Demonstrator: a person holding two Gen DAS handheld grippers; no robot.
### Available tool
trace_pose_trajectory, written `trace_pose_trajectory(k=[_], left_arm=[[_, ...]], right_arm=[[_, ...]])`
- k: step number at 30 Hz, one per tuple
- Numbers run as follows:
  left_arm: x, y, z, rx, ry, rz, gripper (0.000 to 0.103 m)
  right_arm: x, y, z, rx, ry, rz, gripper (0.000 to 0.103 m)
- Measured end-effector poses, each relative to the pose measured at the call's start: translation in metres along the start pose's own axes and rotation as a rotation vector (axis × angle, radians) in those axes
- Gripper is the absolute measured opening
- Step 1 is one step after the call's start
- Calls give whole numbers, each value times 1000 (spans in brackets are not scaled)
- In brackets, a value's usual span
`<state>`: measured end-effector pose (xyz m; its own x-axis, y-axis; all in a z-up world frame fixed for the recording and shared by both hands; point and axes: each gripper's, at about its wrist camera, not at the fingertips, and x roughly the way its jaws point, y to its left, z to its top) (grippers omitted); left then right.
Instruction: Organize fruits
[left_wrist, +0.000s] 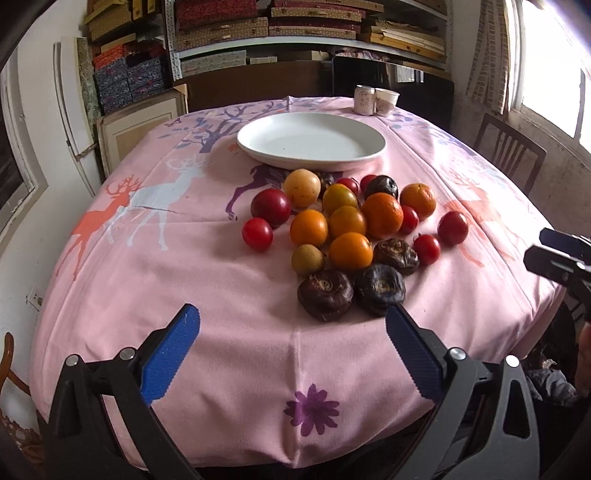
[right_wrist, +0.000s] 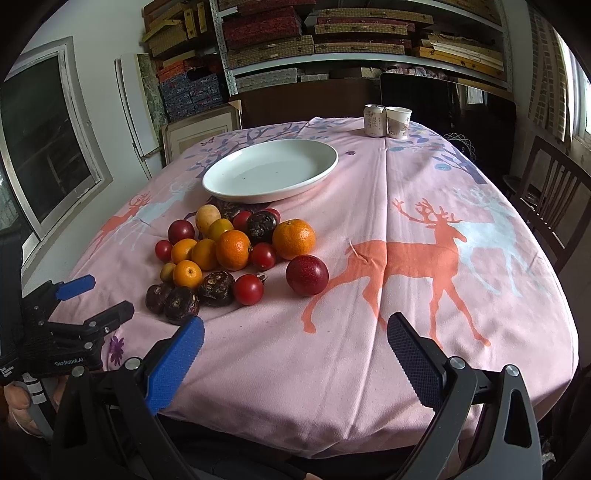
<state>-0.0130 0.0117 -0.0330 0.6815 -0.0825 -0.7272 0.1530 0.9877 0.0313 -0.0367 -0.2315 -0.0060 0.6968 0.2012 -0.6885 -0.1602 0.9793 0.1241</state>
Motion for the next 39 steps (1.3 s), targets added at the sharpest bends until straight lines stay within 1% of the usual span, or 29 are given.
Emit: trace_pose_trajectory(k=[2, 3, 5, 6, 7, 8, 11, 14, 15, 16, 17, 20, 24, 30, 32, 34, 35, 37, 39], left_arm=[[7, 1, -5, 13, 12, 5, 99], [12, 0, -7, 23, 16, 29, 99], [22, -4, -6, 47, 19, 56, 92], [28, -6, -7, 56, 33, 57, 78], [35, -8, -6, 62, 55, 45, 71], [39, -9, -7, 61, 67, 34, 71], [43, -12, -3, 67, 45, 33, 71], [47, -17, 2, 76, 25, 15, 68], [50, -20, 3, 83, 24, 7, 58], [54, -23, 3, 83, 36, -19, 44], [57, -24, 3, 78, 36, -36, 42], [57, -30, 2, 99, 10, -10, 42], [50, -26, -2, 72, -5, -47, 41], [31, -20, -7, 70, -48, -43, 41], [23, -13, -6, 55, -58, -37, 41], [18, -6, -4, 36, -61, -37, 41], [16, -4, -4, 27, -64, -36, 41], [15, -1, -4, 19, -66, -30, 41], [15, 0, -6, 16, -64, -27, 41]], right_arm=[[1, -2, 0, 7, 4, -3, 99], [2, -3, -1, 11, 8, -2, 100], [2, -4, 0, 15, 14, 1, 100], [2, -4, -1, 12, 14, 2, 100], [1, -3, -1, 8, 12, 1, 100], [0, -2, -1, 3, 9, -2, 100], [-1, -4, -1, 2, 2, -10, 100], [1, -9, -2, 20, 14, -13, 100], [3, -10, -3, 26, 19, -11, 100], [4, -11, -3, 30, 24, -8, 100], [5, -11, -3, 31, 27, -6, 100], [6, -11, -4, 25, 26, -7, 100], [8, -14, -5, 29, 24, -14, 100], [31, -22, -6, 13, 32, -33, 100], [41, -21, -4, -15, 24, -55, 93], [51, -22, 2, -23, 21, -40, 88], [57, -23, 5, -17, 21, -33, 86], [70, -26, 12, -4, 45, -49, 83], [80, -27, 18, 1, 52, -21, 80]])
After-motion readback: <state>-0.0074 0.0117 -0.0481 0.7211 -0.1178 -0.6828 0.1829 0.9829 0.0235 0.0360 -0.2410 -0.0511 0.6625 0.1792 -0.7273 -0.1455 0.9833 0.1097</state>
